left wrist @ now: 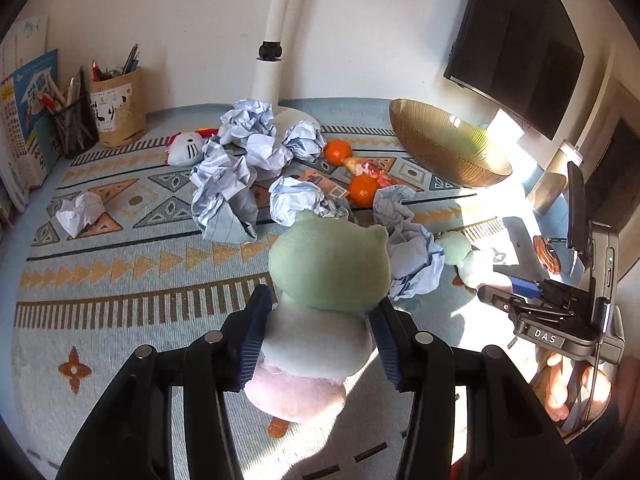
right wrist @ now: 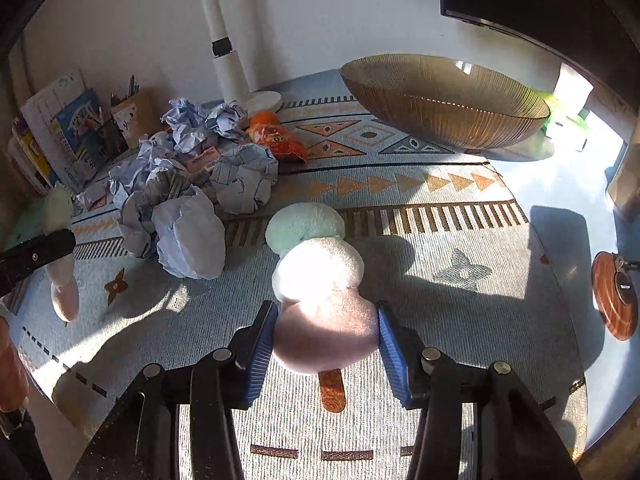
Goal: Organize objects
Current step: 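Carry both plush stacks into the amber glass bowl and open both tools, then move both open tools back over the crumpled paper balls on the rug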
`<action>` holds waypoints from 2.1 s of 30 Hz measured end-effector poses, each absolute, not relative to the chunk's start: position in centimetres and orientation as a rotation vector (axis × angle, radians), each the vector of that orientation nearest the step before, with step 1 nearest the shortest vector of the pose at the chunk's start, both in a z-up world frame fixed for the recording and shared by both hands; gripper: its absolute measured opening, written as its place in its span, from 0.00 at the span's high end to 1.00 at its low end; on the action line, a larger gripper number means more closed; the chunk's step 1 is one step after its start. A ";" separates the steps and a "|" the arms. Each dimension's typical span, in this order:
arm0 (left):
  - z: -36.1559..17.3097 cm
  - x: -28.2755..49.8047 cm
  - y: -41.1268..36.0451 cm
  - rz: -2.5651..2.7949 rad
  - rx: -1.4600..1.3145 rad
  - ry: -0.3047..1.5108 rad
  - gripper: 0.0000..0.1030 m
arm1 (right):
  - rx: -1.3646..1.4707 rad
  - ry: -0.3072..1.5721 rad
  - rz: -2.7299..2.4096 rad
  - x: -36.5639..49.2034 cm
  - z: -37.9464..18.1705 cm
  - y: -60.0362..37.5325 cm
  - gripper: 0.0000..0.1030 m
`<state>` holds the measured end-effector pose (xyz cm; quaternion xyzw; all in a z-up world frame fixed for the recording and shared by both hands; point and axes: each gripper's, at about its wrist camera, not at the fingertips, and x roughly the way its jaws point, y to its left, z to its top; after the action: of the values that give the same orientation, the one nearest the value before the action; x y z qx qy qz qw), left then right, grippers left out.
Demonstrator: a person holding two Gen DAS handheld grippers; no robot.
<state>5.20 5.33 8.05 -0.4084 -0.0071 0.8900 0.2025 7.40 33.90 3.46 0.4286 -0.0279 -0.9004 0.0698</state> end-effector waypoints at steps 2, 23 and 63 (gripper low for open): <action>9.9 4.0 7.0 2.480 -1.100 0.004 0.55 | 1.202 -0.096 -2.747 7.4 6.2 34.7 0.54; 11.4 -16.6 32.1 2.231 -1.070 -0.089 0.37 | 1.141 -0.669 -2.996 -8.7 11.5 50.5 0.45; 10.8 6.5 -7.1 2.843 -0.989 -0.274 0.05 | 1.036 -0.004 -3.211 -4.6 11.2 40.7 0.28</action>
<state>6.46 -7.11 10.84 -0.3265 -0.0905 0.9390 0.0596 -4.60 40.66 11.20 0.3051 -0.0013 -0.9452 -0.1159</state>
